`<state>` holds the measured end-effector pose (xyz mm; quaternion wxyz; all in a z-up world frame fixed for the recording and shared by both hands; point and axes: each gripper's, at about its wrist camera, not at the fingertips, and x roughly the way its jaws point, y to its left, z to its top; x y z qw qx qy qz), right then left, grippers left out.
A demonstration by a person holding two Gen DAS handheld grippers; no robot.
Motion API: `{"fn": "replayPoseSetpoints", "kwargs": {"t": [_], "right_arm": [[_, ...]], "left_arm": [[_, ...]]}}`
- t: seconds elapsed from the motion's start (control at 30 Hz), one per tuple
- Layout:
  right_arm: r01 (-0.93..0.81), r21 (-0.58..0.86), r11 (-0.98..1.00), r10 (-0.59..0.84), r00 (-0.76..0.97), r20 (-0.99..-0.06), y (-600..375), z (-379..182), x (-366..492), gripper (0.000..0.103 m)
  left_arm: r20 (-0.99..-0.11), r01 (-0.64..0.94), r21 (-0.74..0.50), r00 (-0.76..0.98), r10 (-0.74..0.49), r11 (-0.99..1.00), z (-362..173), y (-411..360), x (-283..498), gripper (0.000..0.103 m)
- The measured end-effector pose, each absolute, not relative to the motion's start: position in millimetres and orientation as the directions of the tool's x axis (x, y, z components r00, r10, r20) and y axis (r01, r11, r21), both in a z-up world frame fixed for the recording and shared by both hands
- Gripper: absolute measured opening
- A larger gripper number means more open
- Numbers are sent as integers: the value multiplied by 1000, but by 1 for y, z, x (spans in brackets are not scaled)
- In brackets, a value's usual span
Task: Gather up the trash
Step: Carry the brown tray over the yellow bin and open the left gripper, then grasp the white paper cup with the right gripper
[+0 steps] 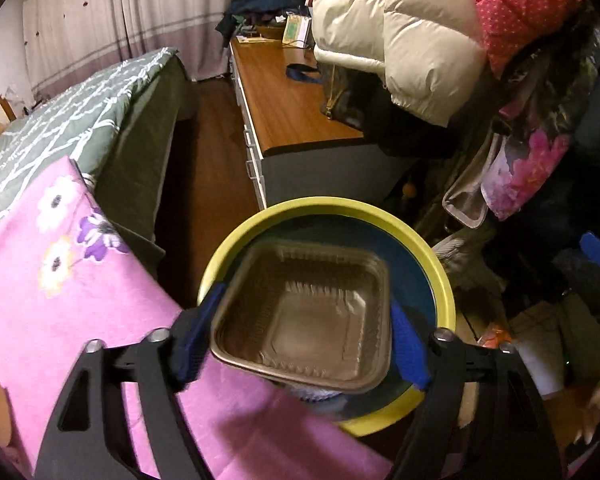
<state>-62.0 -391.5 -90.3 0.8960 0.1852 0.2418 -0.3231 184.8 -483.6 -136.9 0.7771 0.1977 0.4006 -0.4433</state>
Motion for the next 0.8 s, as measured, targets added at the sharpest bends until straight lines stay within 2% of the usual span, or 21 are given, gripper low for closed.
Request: {"fn": "replayPoseSetpoints", "kwargs": {"t": [0.03,0.27,0.47,0.67,0.8], "right_arm": [[670,176,721,-492,674,-551,-391,-90,-64,71],[647,167,744,-477,689,-545,-381,-84,-54,72],[610,145,779,-445,701,-558,-367,-85,-32,74],[512,130,849,-359,739,-570,-335,-85,13,75],[387,115,915,-255,775,-579,-294,-84,65,75]], "left_arm": [[-795,845,-46,293,-532,534,-137,-482,185,92],[-757,811,-32,362,-544,584,-116,-442,184,95],[-694,703,16,520,-498,711,-87,-343,189,98],[-667,499,7,647,-368,866,-76,-218,209,98],[-667,367,31,700,-254,930,-85,-146,222,98]]}}
